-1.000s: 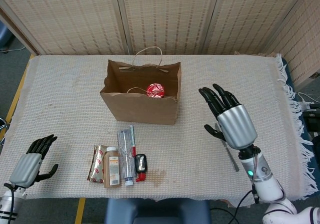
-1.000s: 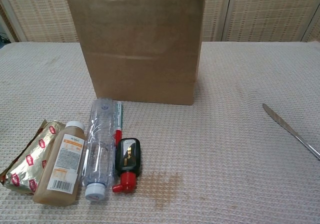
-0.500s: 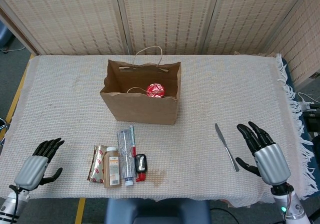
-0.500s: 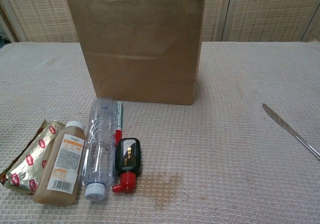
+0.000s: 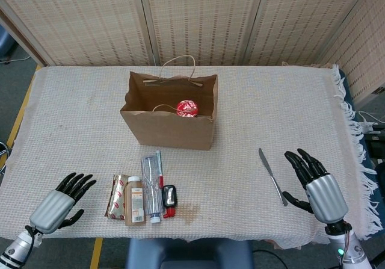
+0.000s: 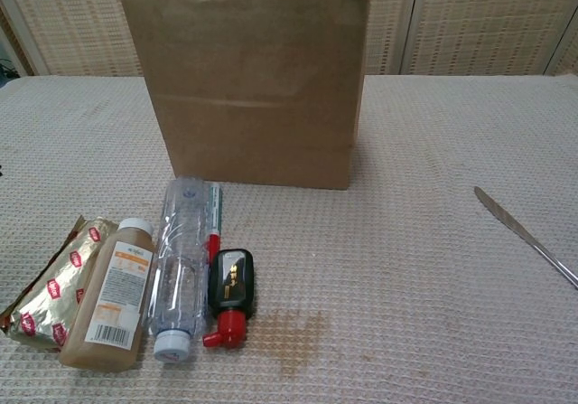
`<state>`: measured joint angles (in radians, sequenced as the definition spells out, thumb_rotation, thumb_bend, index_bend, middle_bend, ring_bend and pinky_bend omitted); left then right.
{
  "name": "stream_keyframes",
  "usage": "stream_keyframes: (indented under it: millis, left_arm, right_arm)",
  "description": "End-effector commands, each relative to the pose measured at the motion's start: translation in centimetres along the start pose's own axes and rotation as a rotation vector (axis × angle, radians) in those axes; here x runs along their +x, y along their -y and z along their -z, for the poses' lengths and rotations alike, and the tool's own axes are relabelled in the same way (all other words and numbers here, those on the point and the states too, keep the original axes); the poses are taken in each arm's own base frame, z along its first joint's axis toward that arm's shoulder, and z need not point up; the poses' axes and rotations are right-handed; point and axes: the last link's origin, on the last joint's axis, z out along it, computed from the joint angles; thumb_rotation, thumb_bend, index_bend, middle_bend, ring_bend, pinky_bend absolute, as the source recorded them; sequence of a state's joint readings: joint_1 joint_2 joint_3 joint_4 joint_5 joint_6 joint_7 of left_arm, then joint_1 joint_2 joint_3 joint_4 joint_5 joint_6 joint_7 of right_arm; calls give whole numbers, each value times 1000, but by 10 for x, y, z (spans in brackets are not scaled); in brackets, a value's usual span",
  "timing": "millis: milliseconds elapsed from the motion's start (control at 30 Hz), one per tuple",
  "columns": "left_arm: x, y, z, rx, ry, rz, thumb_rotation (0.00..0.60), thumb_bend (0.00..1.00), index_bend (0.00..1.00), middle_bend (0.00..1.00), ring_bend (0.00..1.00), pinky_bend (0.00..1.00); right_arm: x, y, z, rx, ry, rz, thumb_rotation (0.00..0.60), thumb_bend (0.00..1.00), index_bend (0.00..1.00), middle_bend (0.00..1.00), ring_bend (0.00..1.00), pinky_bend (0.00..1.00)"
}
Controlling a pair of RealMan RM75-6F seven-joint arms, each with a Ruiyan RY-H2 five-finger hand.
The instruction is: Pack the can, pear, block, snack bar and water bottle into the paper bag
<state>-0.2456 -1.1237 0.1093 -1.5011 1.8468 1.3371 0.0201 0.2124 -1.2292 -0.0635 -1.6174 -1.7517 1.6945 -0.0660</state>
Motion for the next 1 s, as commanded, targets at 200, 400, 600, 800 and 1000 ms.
stream_keyframes:
  millis: [200,400,600,800,1000]
  left_arm:
    - [-27,-15,8,-90,110,-111,600,358,0,0,0,63]
    - [-38,-28,4,-17,166,68,600,360,0,0,0,63]
    - [-41,-38,-7,3,144,111,600,359,0,0,0,62]
    - [-49,-48,-16,36,164,137,600,348,0,0,0,49]
    - [-55,-56,-30,73,152,183,600,343,0,0,0,42]
  right_arm:
    - [-1,0,0,-9,16,-23,600,37,0,128,60,231]
    - [-2,1,1,-17,36,-49,600,36,0,128,61,231]
    - [-2,1,1,-23,39,-54,600,36,0,128,60,229]
    - [-2,1,1,-29,40,-61,600,37,0,128,60,228]
    - [-2,1,1,-30,42,-66,600,37,0,128,60,228]
